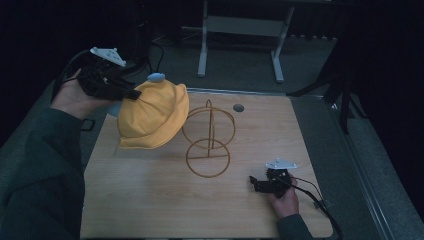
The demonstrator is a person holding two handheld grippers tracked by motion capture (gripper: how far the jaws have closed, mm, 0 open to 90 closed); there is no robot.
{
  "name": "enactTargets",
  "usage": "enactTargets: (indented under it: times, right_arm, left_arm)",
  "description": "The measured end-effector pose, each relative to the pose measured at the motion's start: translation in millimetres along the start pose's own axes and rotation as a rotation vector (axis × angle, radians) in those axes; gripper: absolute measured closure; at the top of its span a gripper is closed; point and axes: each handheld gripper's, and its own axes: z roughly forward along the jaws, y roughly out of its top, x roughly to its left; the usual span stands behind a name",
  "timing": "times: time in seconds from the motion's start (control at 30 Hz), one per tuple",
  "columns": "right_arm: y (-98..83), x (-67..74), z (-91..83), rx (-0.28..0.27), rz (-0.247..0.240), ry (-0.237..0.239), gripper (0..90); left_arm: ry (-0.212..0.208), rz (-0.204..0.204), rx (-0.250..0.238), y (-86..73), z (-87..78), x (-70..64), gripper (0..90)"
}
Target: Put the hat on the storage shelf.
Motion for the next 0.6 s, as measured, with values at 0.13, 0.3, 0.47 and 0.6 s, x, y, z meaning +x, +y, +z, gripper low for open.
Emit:
enactTargets:
  times: [0.13,0.3,0.47,0.6]
  right_arm:
    - [0.0,0.0,0.0,0.0,0.0,0.0,13.1]
    - [0.0,0.1,0.0,0.0,0.001,0.0,13.1]
    - [0.0,0.1,0.0,-0.001,0.001,-0.001,13.1]
    - [0.0,0.1,0.0,-0.001,0.001,-0.001,13.1]
  left_arm:
    - [-0.007,0.008,-0.007,2.2,-1.5,-1.9,83.2]
    - [-0.02,0.017,-0.026,5.3,-3.5,-4.6,83.4]
    - [-0.026,0.026,-0.035,10.1,-3.6,-7.1,83.4]
    - [-0.035,0.035,-0.04,13.7,-2.5,-9.7,83.4]
